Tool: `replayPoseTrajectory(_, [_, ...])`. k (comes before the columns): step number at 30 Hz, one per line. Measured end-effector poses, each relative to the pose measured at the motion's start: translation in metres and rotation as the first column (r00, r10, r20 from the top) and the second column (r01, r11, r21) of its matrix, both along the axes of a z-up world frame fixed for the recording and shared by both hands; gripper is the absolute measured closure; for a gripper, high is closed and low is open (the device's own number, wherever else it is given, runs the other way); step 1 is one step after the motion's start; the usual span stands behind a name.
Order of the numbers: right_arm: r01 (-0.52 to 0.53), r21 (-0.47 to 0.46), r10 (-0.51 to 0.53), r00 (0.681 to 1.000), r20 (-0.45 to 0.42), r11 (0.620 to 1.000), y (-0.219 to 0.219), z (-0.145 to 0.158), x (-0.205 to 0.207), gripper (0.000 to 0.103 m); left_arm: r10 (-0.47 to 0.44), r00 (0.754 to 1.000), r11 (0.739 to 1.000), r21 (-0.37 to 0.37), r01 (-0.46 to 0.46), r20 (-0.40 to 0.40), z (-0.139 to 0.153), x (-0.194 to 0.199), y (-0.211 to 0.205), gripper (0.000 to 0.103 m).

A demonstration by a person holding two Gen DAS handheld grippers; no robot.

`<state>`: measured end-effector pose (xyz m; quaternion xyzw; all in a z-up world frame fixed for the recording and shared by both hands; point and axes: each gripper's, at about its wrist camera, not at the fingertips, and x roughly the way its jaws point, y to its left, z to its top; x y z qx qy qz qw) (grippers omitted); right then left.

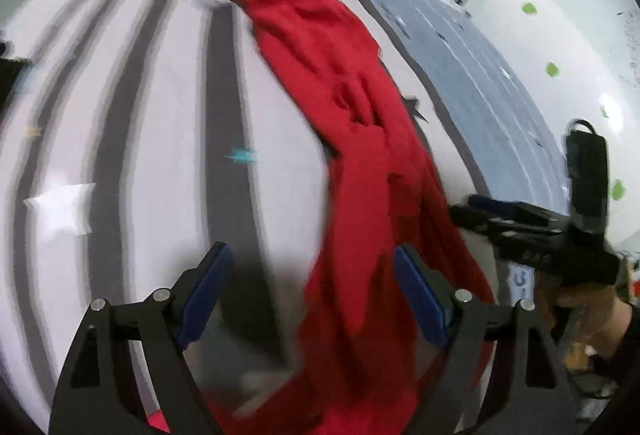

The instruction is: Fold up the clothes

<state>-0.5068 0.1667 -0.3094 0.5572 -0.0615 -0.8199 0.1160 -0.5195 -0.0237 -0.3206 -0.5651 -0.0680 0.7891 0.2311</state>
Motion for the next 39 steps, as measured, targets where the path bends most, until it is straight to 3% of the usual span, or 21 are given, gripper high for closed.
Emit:
replayPoseTrajectory(1, [-0.006,-0.01,0.006,1.0,0.025,1.0,-0.004,-0.009,-0.005,0.049,-0.024,1.0,1.0,-0.016,0.024,0.018,-0.007,-0.002,0.006,0.03])
replayPoseTrajectory(2, [-0.013,-0.009,0.014,0.999,0.036,1.0,-0.007,-0.015,-0.007,0.049,-0.048,0.998,0.998,-0.037,0.049,0.034,-0.014,-0.002,0.011,0.045])
replayPoseTrajectory(3, [-0.023,-0.004,0.023,0.999,0.036,1.0,-0.01,-0.019,-0.008,0.049,-0.071,0.996,0.996,-0.057,0.074,0.05,-0.021,-0.003,0.016,0.068])
replayPoseTrajectory(5, [-0.024,-0.017,0.025,0.999,0.031,1.0,-0.01,-0.021,-0.008,0.051,-0.098,0.993,0.993,-0.062,0.102,0.061,-0.027,-0.003,0.02,0.091])
replayPoseTrajectory(6, [-0.025,-0.024,0.025,0.999,0.028,0.999,-0.01,-0.023,-0.008,0.069,-0.097,0.994,0.994,-0.04,0.099,0.049,-0.024,-0.003,0.017,0.095])
replayPoseTrajectory(7, [-0.024,-0.028,0.025,0.999,0.03,0.999,-0.008,-0.022,-0.007,0.093,-0.071,0.997,0.997,-0.031,0.072,0.029,-0.017,-0.002,0.009,0.096])
replayPoseTrajectory(8, [-0.023,-0.033,0.024,0.999,0.031,0.999,-0.005,-0.021,-0.006,0.1,-0.039,0.999,0.999,-0.024,0.039,0.008,-0.009,-0.001,0.0,0.097])
replayPoseTrajectory(12, [-0.007,-0.038,0.007,1.0,0.0,0.999,0.011,-0.005,0.006,0.1,0.122,0.99,0.991,-0.052,-0.126,-0.071,0.03,0.006,-0.059,0.098])
replayPoseTrajectory(17, [0.052,-0.035,-0.053,0.998,-0.025,0.998,0.058,0.025,0.039,0.102,0.332,0.938,0.922,-0.176,-0.344,-0.097,0.064,0.031,-0.151,0.098])
replayPoseTrajectory(23, [0.093,0.041,-0.096,0.991,0.095,0.995,0.106,0.024,0.103,0.103,0.427,0.904,0.829,-0.386,-0.405,-0.031,0.063,0.099,-0.21,0.098])
replayPoseTrajectory(26, [0.069,0.038,-0.073,0.992,0.104,0.997,0.104,0.021,0.121,0.103,0.455,0.89,0.802,-0.441,-0.403,0.014,0.052,0.117,-0.214,0.098])
replayPoseTrajectory(29, [0.075,0.012,-0.076,0.994,0.079,0.997,0.091,0.02,0.112,0.102,0.469,0.883,0.791,-0.445,-0.42,-0.001,0.058,0.126,-0.208,0.096])
replayPoseTrajectory(31, [0.076,0.002,-0.076,0.995,0.057,0.997,0.079,0.02,0.101,0.087,0.47,0.882,0.796,-0.41,-0.445,-0.045,0.071,0.119,-0.198,0.093])
replayPoseTrajectory(32, [0.076,-0.005,-0.076,0.996,0.041,0.997,0.071,0.019,0.089,0.08,0.465,0.883,0.802,-0.39,-0.452,-0.068,0.077,0.112,-0.192,0.085])
replayPoseTrajectory(33, [0.077,-0.011,-0.076,0.997,0.025,0.997,0.063,0.018,0.076,0.065,0.455,0.885,0.81,-0.368,-0.457,-0.099,0.085,0.104,-0.185,0.074])
replayPoseTrajectory(34, [0.077,-0.018,-0.077,0.997,0.009,0.997,0.054,0.017,0.063,0.061,0.441,0.886,0.82,-0.338,-0.462,-0.14,0.092,0.093,-0.179,0.069])
replayPoseTrajectory(35, [0.067,-0.027,-0.067,0.998,-0.009,0.997,0.046,0.018,0.051,0.061,0.428,0.885,0.83,-0.308,-0.465,-0.183,0.099,0.081,-0.173,0.054])
replayPoseTrajectory(36, [0.056,-0.037,-0.057,0.998,-0.028,0.998,0.038,0.02,0.04,0.057,0.415,0.882,0.84,-0.277,-0.466,-0.226,0.106,0.069,-0.167,0.032])
replayPoseTrajectory(37, [0.046,-0.046,-0.048,0.998,-0.047,0.998,0.03,0.022,0.028,0.051,0.402,0.878,0.845,-0.264,-0.465,-0.259,0.107,0.054,-0.161,0.021])
replayPoseTrajectory(38, [0.023,-0.02,-0.024,0.998,-0.054,1.0,0.014,0.019,0.01,0.05,0.385,0.88,0.848,-0.272,-0.456,-0.278,0.102,0.04,-0.155,0.014])
replayPoseTrajectory(39, [0.011,0.004,-0.011,0.998,-0.057,1.0,0.006,0.016,0.001,0.05,0.366,0.883,0.849,-0.283,-0.446,-0.292,0.097,0.027,-0.148,0.014])
